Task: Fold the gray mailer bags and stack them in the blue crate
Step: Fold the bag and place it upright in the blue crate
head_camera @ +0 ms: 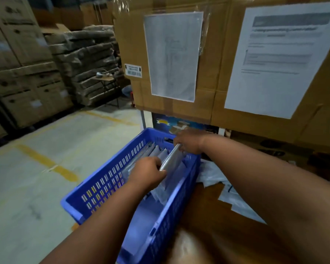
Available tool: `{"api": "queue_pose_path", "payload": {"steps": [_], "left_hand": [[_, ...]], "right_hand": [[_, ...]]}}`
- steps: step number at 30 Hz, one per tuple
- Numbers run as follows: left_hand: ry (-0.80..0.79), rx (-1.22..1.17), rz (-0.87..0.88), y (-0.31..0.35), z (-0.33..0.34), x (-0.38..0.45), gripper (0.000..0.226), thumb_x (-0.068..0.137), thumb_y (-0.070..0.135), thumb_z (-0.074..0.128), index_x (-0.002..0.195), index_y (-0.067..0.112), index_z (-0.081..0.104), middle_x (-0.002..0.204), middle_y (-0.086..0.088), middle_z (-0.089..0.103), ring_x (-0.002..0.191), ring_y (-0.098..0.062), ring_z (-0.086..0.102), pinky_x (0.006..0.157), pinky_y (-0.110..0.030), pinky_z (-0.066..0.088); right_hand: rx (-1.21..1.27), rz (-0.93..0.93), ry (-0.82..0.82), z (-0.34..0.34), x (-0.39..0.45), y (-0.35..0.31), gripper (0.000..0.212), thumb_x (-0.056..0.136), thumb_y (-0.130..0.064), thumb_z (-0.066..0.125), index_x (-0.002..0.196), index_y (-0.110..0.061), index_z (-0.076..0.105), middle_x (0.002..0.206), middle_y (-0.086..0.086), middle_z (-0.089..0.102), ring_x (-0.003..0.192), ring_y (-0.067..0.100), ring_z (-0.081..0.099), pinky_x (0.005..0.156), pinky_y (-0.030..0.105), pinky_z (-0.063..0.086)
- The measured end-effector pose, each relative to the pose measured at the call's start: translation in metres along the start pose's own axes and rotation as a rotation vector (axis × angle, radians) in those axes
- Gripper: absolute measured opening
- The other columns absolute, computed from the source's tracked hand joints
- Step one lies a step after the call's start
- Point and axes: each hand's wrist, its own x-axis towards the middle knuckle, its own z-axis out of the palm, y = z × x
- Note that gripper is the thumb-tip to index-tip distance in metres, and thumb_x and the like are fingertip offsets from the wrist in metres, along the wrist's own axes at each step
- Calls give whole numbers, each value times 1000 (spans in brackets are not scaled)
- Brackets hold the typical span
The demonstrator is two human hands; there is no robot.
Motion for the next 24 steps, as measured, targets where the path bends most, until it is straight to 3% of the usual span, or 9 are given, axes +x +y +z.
{"api": "queue_pose_path", "payload": {"steps": [2, 4, 9, 11, 14, 21, 24], "left_hand": [[-73, 15, -29, -15, 18, 8, 29, 77, 30, 72, 63, 13, 53, 60, -2, 53, 63, -25, 57, 50, -35, 35], [-158, 60, -36, -27, 39, 14, 29, 77, 35, 72, 66, 12, 57, 65, -4, 57, 68, -28, 61, 53, -32, 35], [-293, 162, 24, -34, 87, 33, 47, 82, 51, 75, 103, 9, 74, 103, -15, 72, 98, -37, 71, 75, -38, 53], [-317, 166, 32, -32, 97, 43, 45, 84, 49, 76, 109, 11, 75, 109, -14, 72, 104, -36, 71, 78, -37, 53], [-332, 171, -36, -29, 101, 55, 38, 86, 38, 76, 115, 14, 74, 117, -11, 71, 109, -34, 71, 75, -34, 48], [-329, 240, -109, -38, 100, 70, 28, 85, 26, 74, 111, 15, 73, 113, -8, 71, 105, -31, 72, 72, -35, 52], [-263, 296, -94, -44, 94, 76, 25, 87, 18, 70, 111, 13, 73, 116, -9, 71, 109, -32, 71, 80, -37, 55]], "right_hand": [[-50, 46, -91, 16, 28, -3, 31, 92, -33, 67, 123, -37, 67, 129, -3, 63, 111, 26, 58, 88, 41, 50], [-97, 94, -148, 35, 52, -7, 47, 88, -39, 68, 133, -31, 67, 132, 7, 64, 110, 35, 63, 90, 47, 56], [-363, 0, -367, 62, 81, -27, 29, 100, -19, 62, 127, -17, 72, 130, 10, 70, 90, 28, 66, 88, 43, 60], [-446, -10, -399, 72, 87, -27, 30, 104, -14, 52, 129, -12, 70, 132, 11, 70, 95, 30, 66, 80, 38, 53], [-524, -39, -430, 83, 95, -24, 33, 105, -7, 53, 135, -8, 67, 136, 12, 67, 118, 35, 67, 79, 42, 48], [-473, -85, -381, 92, 116, -16, 22, 93, -8, 71, 114, -16, 72, 115, 7, 70, 96, 32, 70, 73, 41, 58], [-352, -66, -298, 90, 122, -9, 29, 91, -11, 75, 119, -18, 71, 117, 5, 69, 100, 33, 69, 71, 38, 49]]}}
